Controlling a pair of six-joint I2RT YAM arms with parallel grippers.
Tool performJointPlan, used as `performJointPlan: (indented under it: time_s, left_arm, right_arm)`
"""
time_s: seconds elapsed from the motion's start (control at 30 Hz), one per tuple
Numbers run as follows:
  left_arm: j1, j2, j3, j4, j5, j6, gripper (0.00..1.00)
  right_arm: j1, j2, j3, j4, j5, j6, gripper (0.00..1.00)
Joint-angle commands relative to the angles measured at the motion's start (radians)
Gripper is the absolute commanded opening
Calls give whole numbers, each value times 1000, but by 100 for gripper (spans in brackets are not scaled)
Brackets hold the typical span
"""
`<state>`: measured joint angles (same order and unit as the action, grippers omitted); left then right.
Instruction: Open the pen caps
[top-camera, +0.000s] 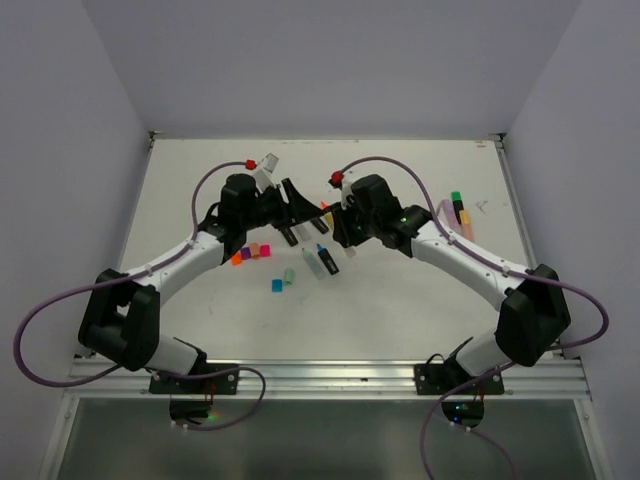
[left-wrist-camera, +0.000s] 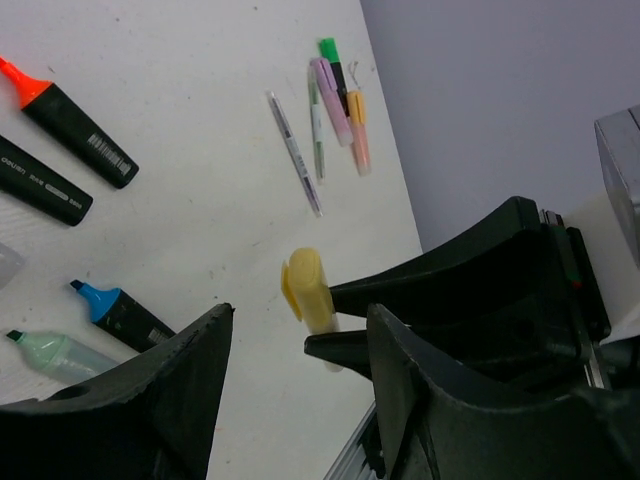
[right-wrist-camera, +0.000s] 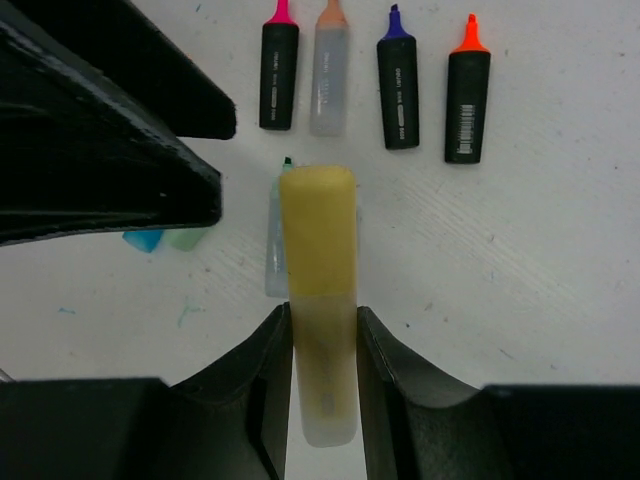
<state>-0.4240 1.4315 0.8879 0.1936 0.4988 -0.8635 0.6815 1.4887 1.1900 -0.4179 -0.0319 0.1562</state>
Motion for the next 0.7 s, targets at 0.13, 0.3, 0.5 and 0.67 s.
performJointPlan:
  time_s: [0.13, 0.3, 0.5, 0.67]
  left_arm:
    - [-47, 61, 63, 30, -45, -35, 59]
    - [-64, 82, 72, 27, -62, -35, 59]
    - [-81, 93, 82, 24, -83, -34, 51]
    - [-82, 92, 74, 33, -91, -34, 17]
  right_arm:
    - [30, 27, 43, 105, -46, 3, 0]
    - [36, 27, 49, 122, -48, 11, 0]
    - [41, 30, 40, 140, -68, 25, 0]
    - [43, 9, 25, 142, -77, 31, 0]
